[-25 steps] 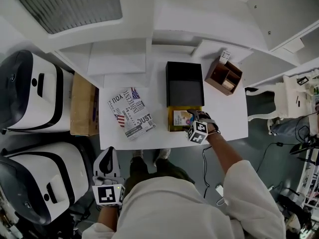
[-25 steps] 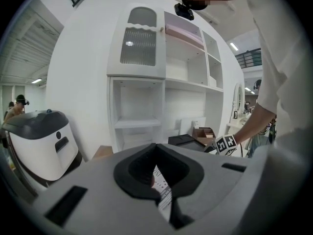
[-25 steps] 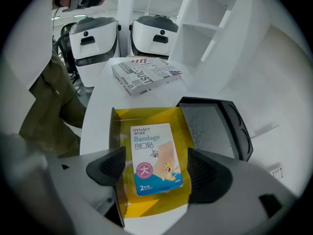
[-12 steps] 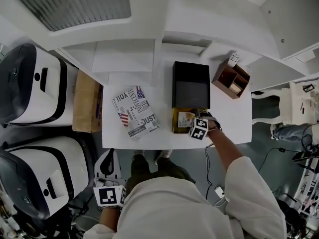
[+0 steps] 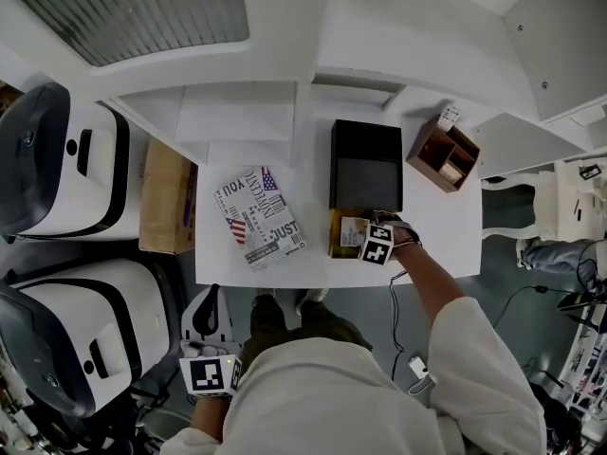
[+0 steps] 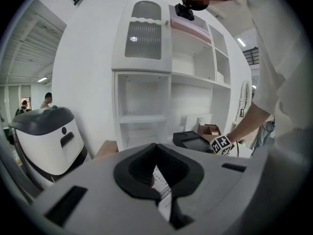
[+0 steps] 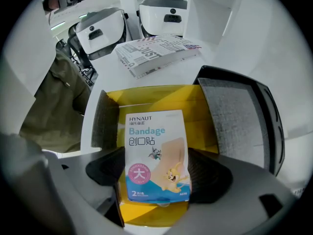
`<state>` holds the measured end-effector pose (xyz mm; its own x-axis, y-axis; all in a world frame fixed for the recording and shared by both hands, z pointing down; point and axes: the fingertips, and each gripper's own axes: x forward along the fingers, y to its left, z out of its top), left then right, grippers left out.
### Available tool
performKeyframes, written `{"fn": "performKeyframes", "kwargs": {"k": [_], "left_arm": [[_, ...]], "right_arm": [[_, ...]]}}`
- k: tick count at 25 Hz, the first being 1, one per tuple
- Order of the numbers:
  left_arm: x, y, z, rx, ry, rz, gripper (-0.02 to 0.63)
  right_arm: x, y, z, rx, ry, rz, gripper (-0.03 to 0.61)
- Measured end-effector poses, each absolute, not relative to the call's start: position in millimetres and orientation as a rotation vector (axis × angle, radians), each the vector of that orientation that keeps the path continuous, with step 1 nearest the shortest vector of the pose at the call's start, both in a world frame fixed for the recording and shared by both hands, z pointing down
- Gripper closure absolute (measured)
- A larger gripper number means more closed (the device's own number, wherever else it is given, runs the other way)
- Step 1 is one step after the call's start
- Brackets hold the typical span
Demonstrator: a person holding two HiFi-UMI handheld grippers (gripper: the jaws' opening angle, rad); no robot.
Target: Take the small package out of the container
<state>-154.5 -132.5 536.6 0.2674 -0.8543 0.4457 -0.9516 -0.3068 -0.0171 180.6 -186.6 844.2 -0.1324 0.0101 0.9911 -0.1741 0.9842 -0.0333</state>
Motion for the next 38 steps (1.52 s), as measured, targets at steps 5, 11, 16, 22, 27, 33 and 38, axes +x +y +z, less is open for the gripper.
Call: {"fn": "performKeyframes", "kwargs": {"k": [5,11,16,22,27,33,38], "left_arm": [[-150,-135,537,2.303,-1.656,0.549,0.606],[-145,-140,530,2.335,-1.642,0.515,0.606],[-132,-147,519,2.39,-1.616,0.467,0.606],[-116,-156,508,2.46,-1.572,0.405,0.606],[-98,-162,499,2.527,-1.508,0.408,0.606],[-79,-167,489,2.598,-1.446,0.389,0.606],[-67,-168,479,2.656,-1.404,0.355,0.606]], "right_arm": [[181,-187,843,0.126,-1.699,0.139,0.163],[179,-183,820,0.124,-1.716,0.028,0.164],[170,-184,777,0.189,-1.79,-0.047,0.164],[159,-197,698,0.502,-1.971,-0.011,0.164],[160,-197,637,0.757,-2.072,0.019,0.164],[171,-193,571,1.084,-2.153,0.016,0.164],[177,-182,517,1.364,-2.226,-0.007,0.164]]}}
